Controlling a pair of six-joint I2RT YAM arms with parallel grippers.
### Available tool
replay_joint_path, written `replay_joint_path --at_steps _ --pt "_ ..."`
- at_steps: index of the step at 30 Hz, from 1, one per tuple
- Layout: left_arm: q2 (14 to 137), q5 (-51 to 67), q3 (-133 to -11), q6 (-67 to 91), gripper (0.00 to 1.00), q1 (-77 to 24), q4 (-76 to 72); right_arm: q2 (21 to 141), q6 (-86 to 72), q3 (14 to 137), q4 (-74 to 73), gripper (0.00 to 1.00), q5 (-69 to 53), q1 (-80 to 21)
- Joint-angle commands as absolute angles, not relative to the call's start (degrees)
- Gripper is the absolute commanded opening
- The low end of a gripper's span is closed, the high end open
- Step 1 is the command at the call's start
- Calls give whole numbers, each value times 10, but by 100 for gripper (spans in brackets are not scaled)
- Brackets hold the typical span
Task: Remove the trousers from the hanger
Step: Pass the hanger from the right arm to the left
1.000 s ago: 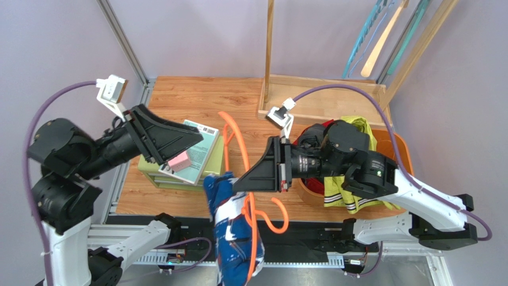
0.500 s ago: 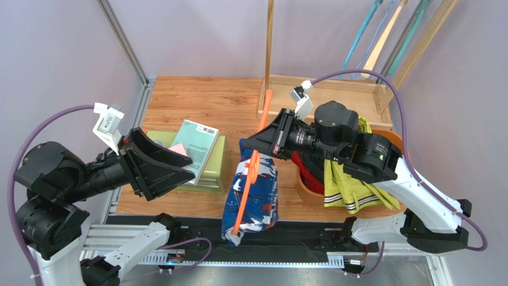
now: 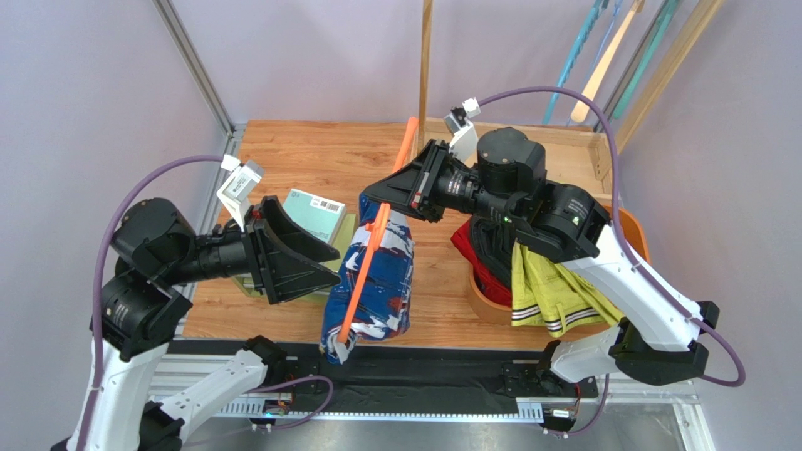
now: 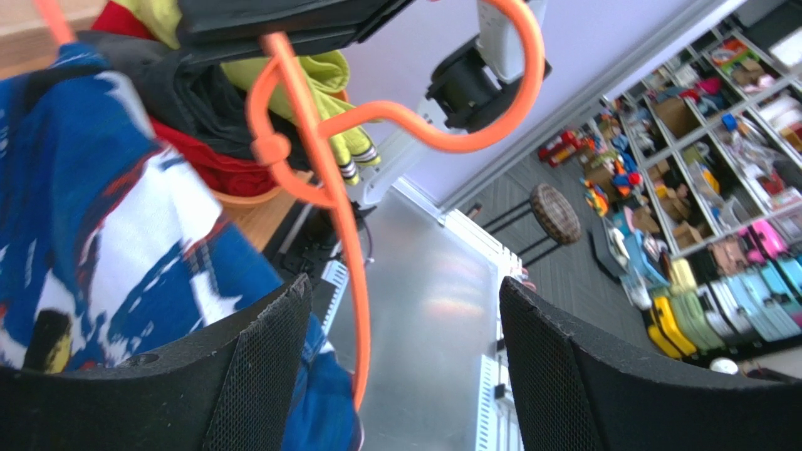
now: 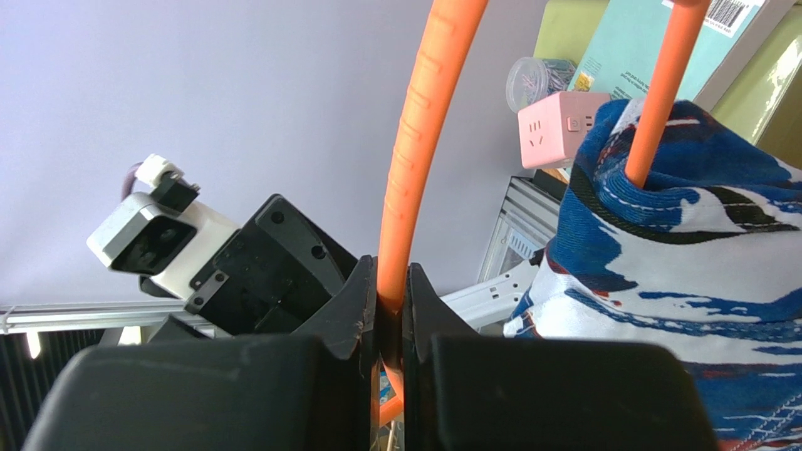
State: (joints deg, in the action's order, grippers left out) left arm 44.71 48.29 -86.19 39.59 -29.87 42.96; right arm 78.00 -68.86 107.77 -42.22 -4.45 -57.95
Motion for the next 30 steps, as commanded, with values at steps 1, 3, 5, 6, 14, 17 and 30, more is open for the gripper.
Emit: replay_joint_path --at_steps 1,3,5,6,14,17,30 --pt "475 435 -870 389 79 -366 383 787 -730 1120 -319 0 -78 -574" --pt "485 413 -871 376 77 -395 400 791 -732 1130 -316 0 -85 -571" --pt "496 395 -870 371 76 -409 410 795 -731 1136 -316 0 -86 -570" --pt "497 389 -864 372 75 -413 411 795 -731 1136 -315 0 -88 -568" --pt "530 365 -866 380 68 -447 416 797 -740 1135 -295 0 -97 -563" --pt "530 357 -867 379 63 -449 416 799 -742 1140 -290 0 -100 -563" --pt "571 331 -972 522 0 -449 405 733 -712 1050 -303 30 -91 -545"
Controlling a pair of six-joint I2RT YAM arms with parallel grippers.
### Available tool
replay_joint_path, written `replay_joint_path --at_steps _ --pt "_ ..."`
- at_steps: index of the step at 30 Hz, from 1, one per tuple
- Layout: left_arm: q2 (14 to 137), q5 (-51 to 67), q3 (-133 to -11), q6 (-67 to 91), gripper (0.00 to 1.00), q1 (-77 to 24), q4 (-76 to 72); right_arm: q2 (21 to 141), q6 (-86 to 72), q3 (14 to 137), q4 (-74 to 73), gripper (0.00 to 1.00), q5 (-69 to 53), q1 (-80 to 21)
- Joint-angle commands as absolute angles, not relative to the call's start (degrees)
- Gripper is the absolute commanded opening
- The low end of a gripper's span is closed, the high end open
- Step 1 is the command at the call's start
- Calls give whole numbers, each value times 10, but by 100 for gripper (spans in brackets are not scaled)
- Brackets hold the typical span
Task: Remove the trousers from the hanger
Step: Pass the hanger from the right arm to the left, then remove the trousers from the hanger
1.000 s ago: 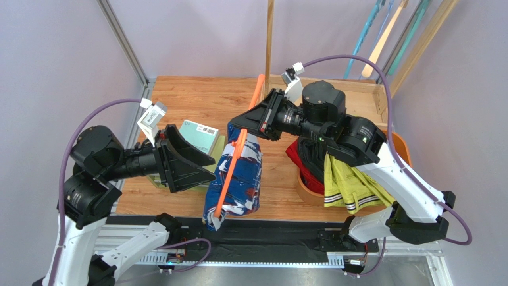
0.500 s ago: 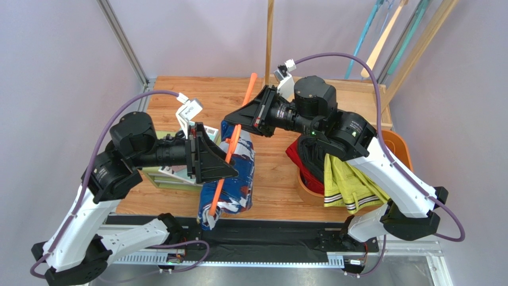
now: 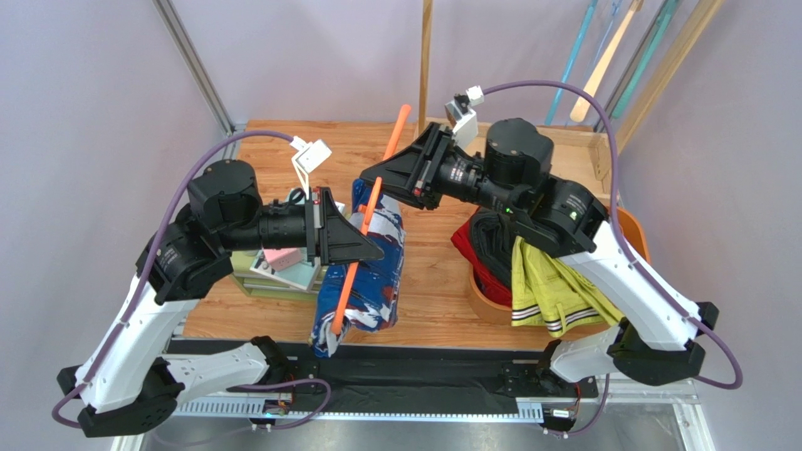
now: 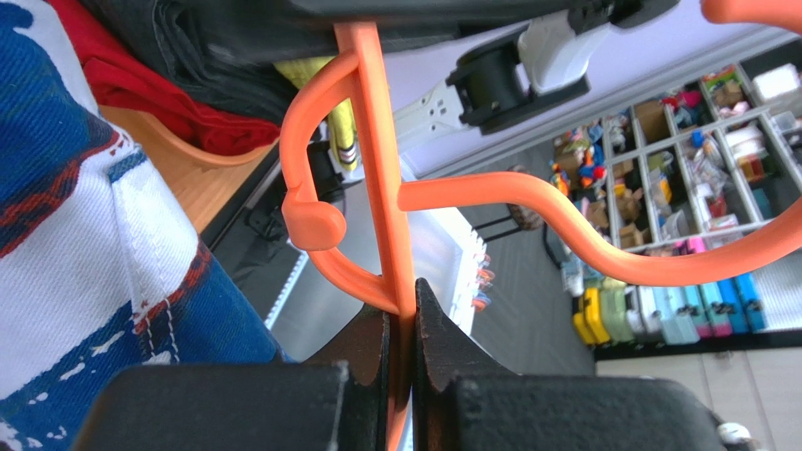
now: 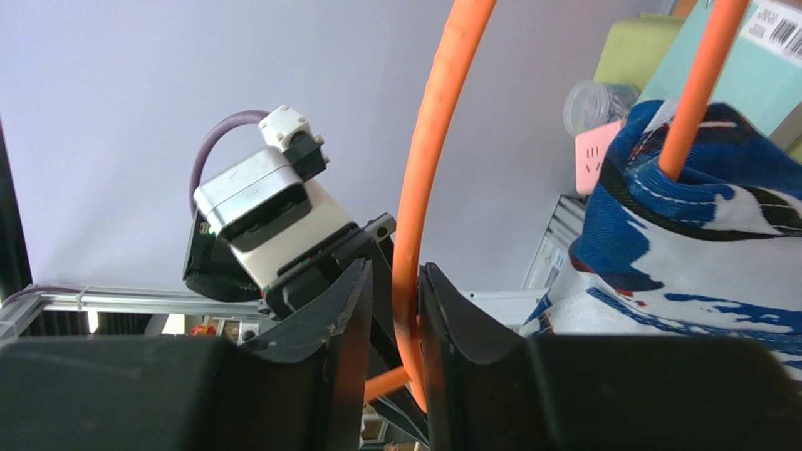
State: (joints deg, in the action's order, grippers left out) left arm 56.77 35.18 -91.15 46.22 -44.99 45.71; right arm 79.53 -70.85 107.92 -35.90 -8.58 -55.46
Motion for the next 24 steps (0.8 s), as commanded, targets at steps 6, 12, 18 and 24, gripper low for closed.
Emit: replay_joint_path --at_steps 6,12,18,24 --pt "585 329 -1022 618 0 -449 345 659 -595 994 -390 74 -82 -497" --pt "609 299 -1056 678 0 -448 314 657 -365 1049 -550 92 -70 -501" --pt "626 246 -1092 711 0 -447 309 639 -196 1035 -590 96 -24 -579" --pt "643 235 -1130 732 0 -433 325 665 -112 1054 -571 99 197 -815"
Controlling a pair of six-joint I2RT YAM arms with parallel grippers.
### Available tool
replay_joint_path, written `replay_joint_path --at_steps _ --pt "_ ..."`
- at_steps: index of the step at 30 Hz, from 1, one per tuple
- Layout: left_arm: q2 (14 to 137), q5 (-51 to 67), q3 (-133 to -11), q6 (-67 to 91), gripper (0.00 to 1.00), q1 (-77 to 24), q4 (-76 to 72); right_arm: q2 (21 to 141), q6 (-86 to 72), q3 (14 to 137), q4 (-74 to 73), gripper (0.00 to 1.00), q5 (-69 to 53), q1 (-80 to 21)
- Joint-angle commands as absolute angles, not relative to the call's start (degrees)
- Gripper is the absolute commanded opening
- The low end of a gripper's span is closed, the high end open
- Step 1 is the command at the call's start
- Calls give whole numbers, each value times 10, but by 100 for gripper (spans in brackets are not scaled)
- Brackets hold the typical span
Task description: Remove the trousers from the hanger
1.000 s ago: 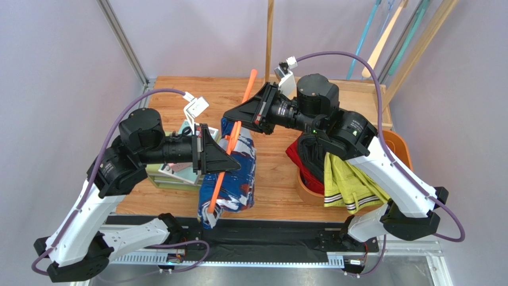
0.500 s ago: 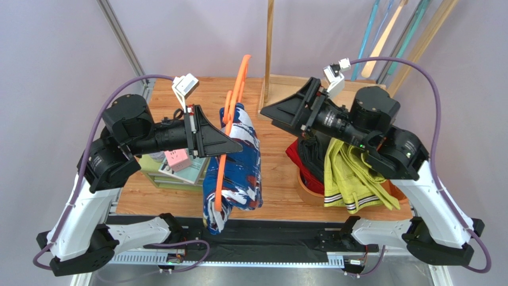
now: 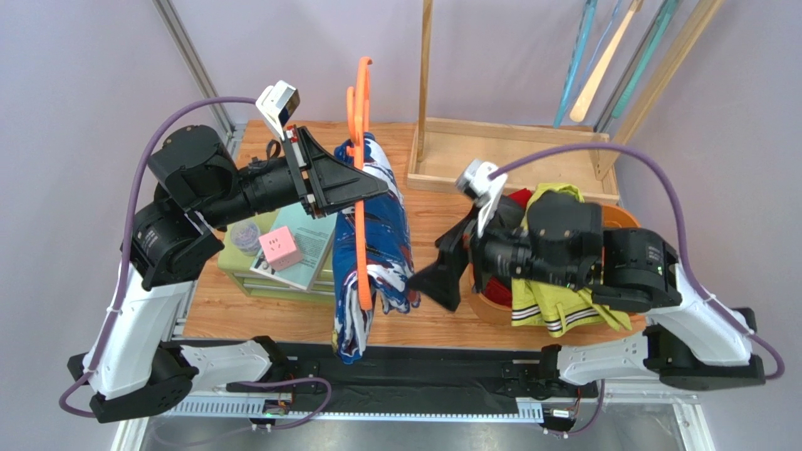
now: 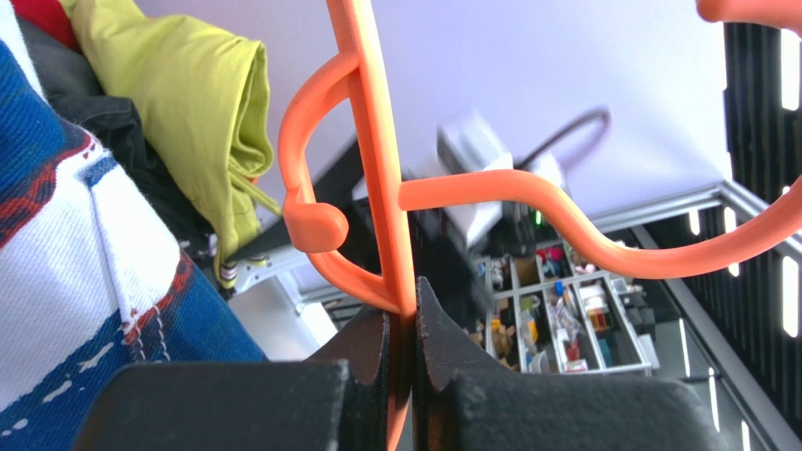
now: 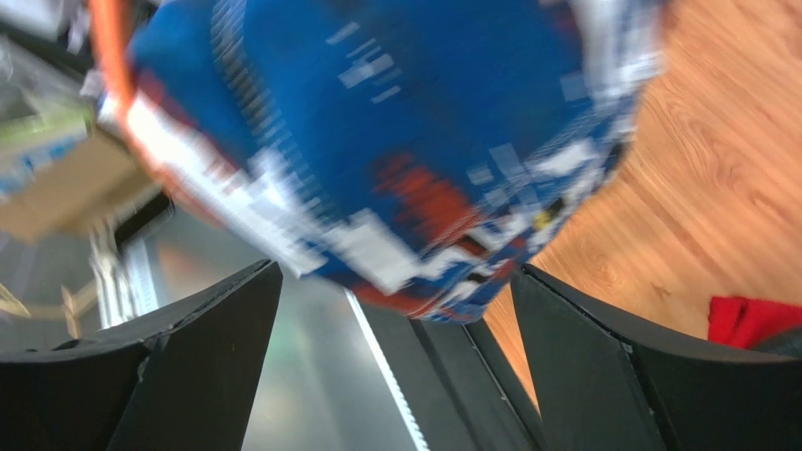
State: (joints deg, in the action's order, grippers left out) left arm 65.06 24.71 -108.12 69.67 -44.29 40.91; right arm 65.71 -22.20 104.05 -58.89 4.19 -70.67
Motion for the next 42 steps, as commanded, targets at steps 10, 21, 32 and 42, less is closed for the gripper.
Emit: replay_joint_path --at_steps 10,21,32,42 --pt "625 242 -1116 763 0 -431 310 677 187 873 -269 100 591 -1050" --pt "599 245 -1090 769 0 -431 305 724 246 904 -166 97 650 -1026" --pt "572 243 -1042 782 0 -431 280 716 308 896 -70 73 593 -1013" --pt "540 212 -1003 759 0 -431 299 753 271 979 -34 0 615 -1013"
